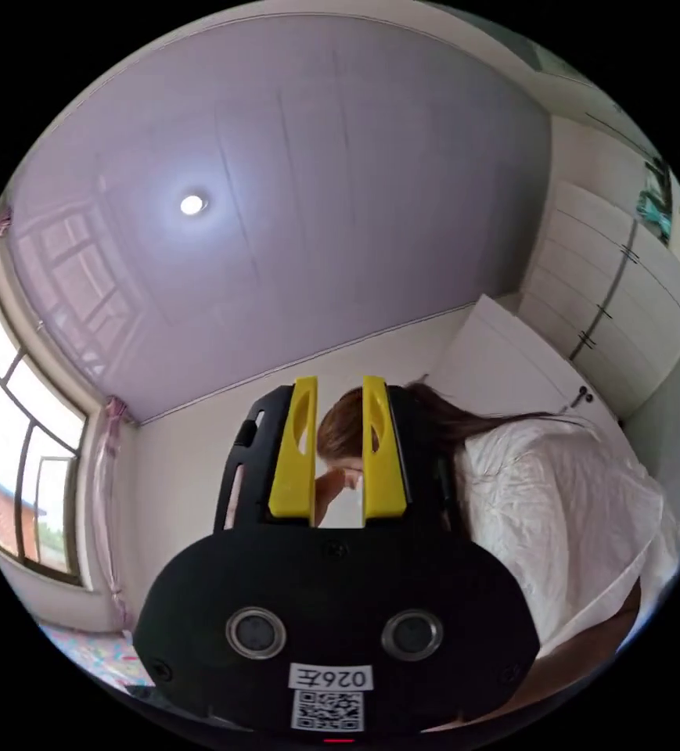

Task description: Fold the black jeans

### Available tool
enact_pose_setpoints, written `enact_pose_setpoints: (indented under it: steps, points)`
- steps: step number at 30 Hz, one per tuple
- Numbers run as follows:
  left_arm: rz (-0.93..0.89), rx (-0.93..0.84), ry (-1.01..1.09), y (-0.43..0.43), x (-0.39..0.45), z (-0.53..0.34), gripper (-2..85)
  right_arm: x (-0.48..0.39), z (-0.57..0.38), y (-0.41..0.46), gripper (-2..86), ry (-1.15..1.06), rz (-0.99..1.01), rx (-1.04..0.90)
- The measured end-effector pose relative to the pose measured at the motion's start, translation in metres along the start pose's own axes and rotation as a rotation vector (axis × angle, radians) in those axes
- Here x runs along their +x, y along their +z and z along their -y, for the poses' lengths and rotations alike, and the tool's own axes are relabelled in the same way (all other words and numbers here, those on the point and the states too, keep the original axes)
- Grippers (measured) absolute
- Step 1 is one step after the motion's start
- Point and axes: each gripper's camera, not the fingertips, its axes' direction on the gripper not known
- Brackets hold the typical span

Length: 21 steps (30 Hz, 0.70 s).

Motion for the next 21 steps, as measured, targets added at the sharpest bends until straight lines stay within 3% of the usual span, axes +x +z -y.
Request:
enact_pose_setpoints:
  steps: [2, 5, 9, 11, 12, 14, 16, 17, 21]
  points:
    - [-0.142, -0.044, 0.046, 0.021, 0.0, 0.0, 0.0, 0.013, 0.002, 0.003, 0.1, -0.031, 0.143, -0.087]
    - [-0.237, -0.103, 0.085, 0.054, -0.008, -0.013, 0.4, 0.032, -0.006, 0.012, -0.7, -0.028, 0.041, -0.212]
    - [-0.184, -0.15, -0.131, 0.089, -0.052, -0.053, 15.5, 0.065, -0.042, 0.016, -0.9, 0.09, -0.039, -0.331]
    - [-0.267, -0.241, -0.217, 0.107, -0.076, -0.068, 13.5, 0.095, -0.087, 0.028, -1.0, 0.283, -0.026, -0.466]
    - [-0.277, -0.292, -0.237, 0.116, -0.087, -0.08, 5.6, 0.102, -0.101, 0.031, -1.0, 0.33, -0.019, -0.505]
    - [-0.163, -0.382, -0.205, 0.121, -0.099, -0.097, 0.6, 0.116, -0.159, 0.046, -1.0, 0.481, 0.002, -0.648]
    - [0.157, -0.464, -0.25, 0.111, -0.126, -0.121, -0.5, 0.117, -0.205, 0.06, -1.0, 0.556, 0.005, -0.782]
    - [0.227, -0.481, -0.289, 0.106, -0.136, -0.127, -0.6, 0.113, -0.235, 0.072, -0.9, 0.577, 0.008, -0.882]
    - [0.639, -0.609, -0.615, 0.054, -0.209, -0.182, -0.7, 0.08, -0.321, 0.105, -0.9, 0.52, -0.013, -1.155]
